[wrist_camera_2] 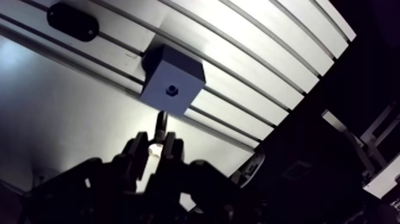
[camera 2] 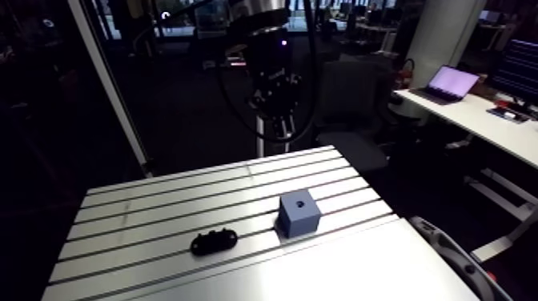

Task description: Pick up the M10 bolt and insert it into the hex recess until seated.

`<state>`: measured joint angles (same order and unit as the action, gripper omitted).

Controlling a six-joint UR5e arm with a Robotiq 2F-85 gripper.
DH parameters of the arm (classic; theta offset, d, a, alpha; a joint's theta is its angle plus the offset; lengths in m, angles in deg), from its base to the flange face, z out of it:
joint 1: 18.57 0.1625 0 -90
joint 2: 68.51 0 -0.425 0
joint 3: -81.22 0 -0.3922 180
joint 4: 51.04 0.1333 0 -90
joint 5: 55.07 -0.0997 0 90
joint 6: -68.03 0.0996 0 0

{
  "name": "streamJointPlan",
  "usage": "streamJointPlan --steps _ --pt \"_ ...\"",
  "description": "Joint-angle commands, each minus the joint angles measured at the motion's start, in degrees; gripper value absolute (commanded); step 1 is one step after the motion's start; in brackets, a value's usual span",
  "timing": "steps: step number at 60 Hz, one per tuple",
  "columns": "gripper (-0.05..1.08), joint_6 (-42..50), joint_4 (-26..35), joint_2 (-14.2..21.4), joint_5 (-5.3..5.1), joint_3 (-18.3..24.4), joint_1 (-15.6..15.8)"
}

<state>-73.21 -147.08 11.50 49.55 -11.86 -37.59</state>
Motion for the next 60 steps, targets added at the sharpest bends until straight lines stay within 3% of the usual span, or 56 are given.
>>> streamJointPlan --steps 1,36,49,60 --pt "1.08 -0.49 -0.77 0.84 0.2 -1.59 -0.41" --pt "1.08 -0.24 -1.39 2.28 0.27 -4.89 -0.49" --pt "1.08 -0.48 -4.25 2.57 0.54 -7.22 -0.49" --pt "1.08 -0.49 -4.64 2.56 0.62 -7.6 -1.68"
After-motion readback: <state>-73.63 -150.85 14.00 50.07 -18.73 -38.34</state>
